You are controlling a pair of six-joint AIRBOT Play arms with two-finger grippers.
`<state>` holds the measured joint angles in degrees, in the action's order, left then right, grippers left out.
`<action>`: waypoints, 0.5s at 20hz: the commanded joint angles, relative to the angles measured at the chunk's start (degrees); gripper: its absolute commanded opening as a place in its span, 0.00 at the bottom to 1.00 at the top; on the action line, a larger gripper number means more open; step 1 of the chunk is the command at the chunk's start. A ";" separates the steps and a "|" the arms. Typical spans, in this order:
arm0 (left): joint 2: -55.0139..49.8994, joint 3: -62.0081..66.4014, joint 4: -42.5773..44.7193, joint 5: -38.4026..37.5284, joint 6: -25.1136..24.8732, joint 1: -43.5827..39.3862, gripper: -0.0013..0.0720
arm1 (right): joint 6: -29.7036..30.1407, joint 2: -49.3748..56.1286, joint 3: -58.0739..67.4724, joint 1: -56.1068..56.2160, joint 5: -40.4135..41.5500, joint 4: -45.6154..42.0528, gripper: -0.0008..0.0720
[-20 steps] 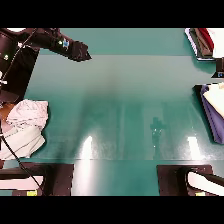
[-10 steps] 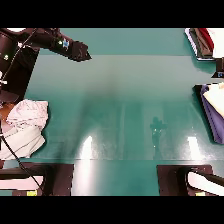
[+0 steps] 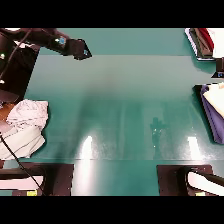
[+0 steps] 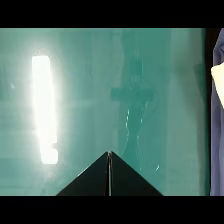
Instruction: Fold the shirts.
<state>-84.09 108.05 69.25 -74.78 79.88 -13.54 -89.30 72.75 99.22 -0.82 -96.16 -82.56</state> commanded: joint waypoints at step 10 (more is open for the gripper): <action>0.28 -28.41 35.19 -13.16 10.82 19.85 0.99 | 0.00 0.15 0.02 0.11 2.40 0.00 0.03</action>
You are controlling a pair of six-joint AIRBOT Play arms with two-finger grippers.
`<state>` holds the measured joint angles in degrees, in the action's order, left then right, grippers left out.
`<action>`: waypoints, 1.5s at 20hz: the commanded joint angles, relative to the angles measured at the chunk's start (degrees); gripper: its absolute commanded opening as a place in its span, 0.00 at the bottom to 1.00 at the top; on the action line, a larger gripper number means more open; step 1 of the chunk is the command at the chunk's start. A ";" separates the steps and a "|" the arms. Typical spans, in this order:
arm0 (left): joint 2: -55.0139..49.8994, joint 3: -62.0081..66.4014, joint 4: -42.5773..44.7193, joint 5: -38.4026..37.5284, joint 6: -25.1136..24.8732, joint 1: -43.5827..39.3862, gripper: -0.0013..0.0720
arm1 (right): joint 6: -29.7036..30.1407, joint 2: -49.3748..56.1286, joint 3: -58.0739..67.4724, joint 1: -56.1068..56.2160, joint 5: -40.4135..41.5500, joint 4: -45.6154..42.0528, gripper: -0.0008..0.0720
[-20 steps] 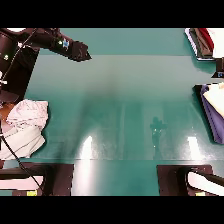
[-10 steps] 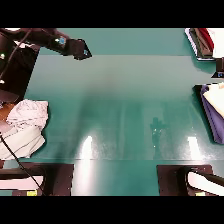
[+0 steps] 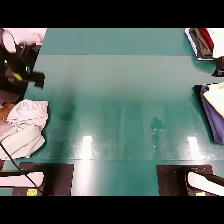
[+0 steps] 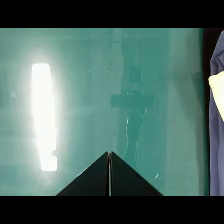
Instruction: Fold the shirts.
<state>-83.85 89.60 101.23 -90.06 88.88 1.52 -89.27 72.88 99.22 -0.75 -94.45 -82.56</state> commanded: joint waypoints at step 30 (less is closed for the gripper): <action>7.74 22.82 -41.75 14.62 -24.85 -28.33 0.05 | -0.02 -0.17 0.09 -0.07 2.99 0.52 0.03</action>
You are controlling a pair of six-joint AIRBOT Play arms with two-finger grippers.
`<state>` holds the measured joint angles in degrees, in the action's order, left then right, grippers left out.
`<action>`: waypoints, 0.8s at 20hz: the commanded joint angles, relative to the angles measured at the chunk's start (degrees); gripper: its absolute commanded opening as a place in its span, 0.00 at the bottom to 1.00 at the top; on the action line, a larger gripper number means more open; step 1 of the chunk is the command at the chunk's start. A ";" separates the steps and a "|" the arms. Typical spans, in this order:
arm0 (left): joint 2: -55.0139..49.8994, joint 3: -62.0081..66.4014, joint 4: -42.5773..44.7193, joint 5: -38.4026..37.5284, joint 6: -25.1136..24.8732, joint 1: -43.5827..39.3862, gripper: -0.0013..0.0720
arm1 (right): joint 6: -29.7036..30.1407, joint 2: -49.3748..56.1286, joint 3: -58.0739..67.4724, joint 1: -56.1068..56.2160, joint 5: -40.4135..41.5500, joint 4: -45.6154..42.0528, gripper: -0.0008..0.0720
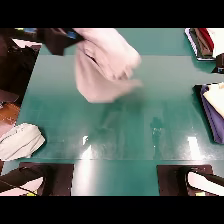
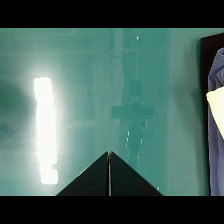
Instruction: Fold the shirts.
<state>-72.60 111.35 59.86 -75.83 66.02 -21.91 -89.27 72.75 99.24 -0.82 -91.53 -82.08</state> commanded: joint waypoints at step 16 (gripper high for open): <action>-19.12 -7.87 9.31 -14.12 12.24 6.84 0.83 | 0.02 -0.02 0.04 0.00 0.09 -0.07 0.03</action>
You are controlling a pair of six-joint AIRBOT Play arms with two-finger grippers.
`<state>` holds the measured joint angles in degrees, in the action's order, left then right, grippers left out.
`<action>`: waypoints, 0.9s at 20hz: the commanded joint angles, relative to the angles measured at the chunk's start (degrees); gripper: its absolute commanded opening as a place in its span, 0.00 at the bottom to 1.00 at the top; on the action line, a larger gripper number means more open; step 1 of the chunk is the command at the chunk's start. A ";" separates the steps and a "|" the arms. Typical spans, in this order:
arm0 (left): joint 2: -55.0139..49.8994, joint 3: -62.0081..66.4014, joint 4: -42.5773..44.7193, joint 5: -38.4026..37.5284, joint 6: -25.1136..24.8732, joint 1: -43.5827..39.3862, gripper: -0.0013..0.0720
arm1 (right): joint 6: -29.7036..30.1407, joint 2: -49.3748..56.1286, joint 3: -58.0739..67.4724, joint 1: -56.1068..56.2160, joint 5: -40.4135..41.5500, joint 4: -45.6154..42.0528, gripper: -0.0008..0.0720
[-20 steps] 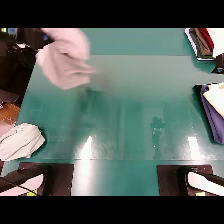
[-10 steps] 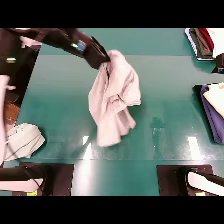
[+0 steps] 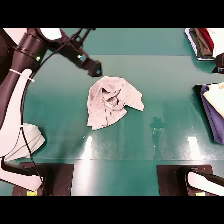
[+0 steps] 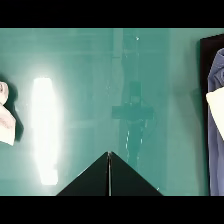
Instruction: Fold the shirts.
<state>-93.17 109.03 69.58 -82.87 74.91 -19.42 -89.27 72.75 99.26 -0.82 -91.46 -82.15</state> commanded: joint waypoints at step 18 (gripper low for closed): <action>13.40 -60.65 -25.18 21.86 -6.36 5.70 0.83 | 0.00 0.13 0.02 0.02 -0.20 0.09 0.03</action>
<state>-79.83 49.36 48.18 -62.87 70.32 -12.99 -89.25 72.88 99.26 -0.82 -91.53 -82.08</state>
